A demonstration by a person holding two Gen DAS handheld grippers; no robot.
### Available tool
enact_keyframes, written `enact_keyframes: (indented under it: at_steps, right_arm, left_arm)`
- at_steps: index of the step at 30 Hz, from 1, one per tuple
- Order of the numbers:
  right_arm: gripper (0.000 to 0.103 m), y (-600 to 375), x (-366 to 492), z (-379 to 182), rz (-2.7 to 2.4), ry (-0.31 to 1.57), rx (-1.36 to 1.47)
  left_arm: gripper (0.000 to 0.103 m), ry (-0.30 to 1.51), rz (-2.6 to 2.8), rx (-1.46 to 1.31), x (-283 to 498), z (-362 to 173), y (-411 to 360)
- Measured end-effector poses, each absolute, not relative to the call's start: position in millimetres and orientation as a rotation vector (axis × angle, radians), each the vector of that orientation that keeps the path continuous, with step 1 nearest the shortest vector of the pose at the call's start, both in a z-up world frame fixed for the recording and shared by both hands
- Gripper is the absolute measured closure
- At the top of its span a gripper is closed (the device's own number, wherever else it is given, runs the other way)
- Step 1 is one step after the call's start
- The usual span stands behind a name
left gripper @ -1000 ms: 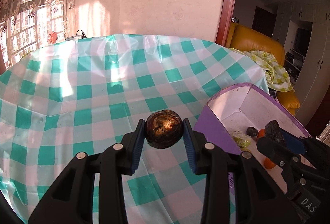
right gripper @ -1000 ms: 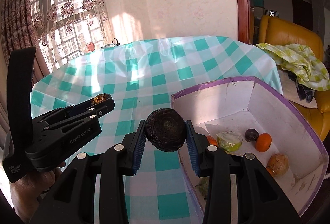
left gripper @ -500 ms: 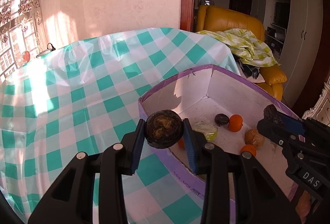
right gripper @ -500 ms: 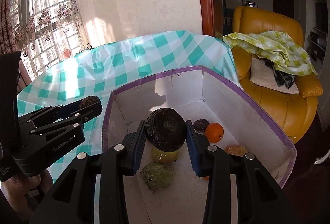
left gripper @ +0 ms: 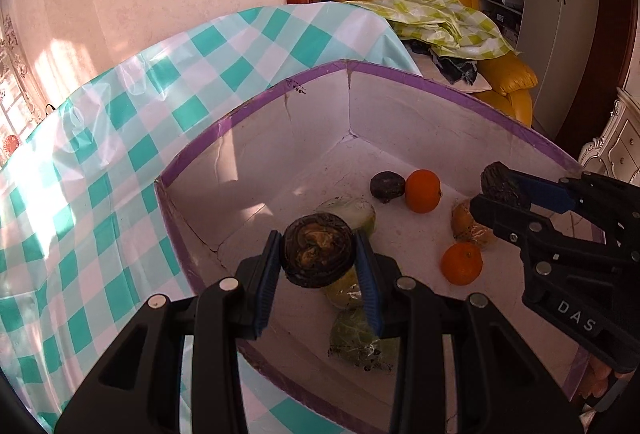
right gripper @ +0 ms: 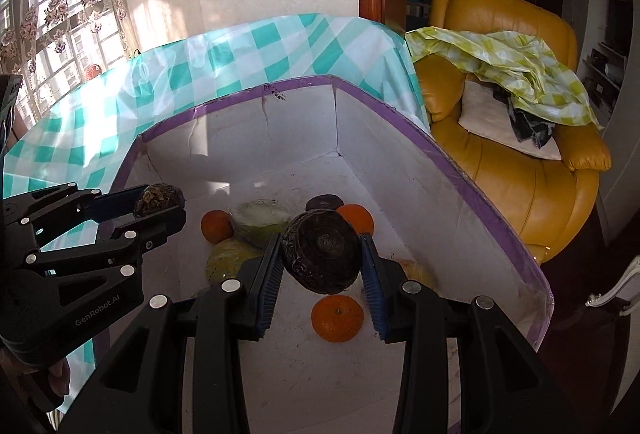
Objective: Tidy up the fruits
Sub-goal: 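Lift and carry both dark brown fruits over the purple box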
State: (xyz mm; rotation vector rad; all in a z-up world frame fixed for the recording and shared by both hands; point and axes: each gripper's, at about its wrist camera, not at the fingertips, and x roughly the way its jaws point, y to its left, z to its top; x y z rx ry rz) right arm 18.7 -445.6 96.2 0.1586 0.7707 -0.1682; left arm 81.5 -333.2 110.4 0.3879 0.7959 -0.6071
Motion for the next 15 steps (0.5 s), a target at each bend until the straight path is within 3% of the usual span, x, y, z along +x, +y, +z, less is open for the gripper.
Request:
enact_keyframes:
  at_steps: [15]
  right_arm:
    - [0.065,-459,34,77,-0.183,0.883,0.060]
  left_arm:
    - [0.066,0.911,-0.628,0.520,91,76,-375]
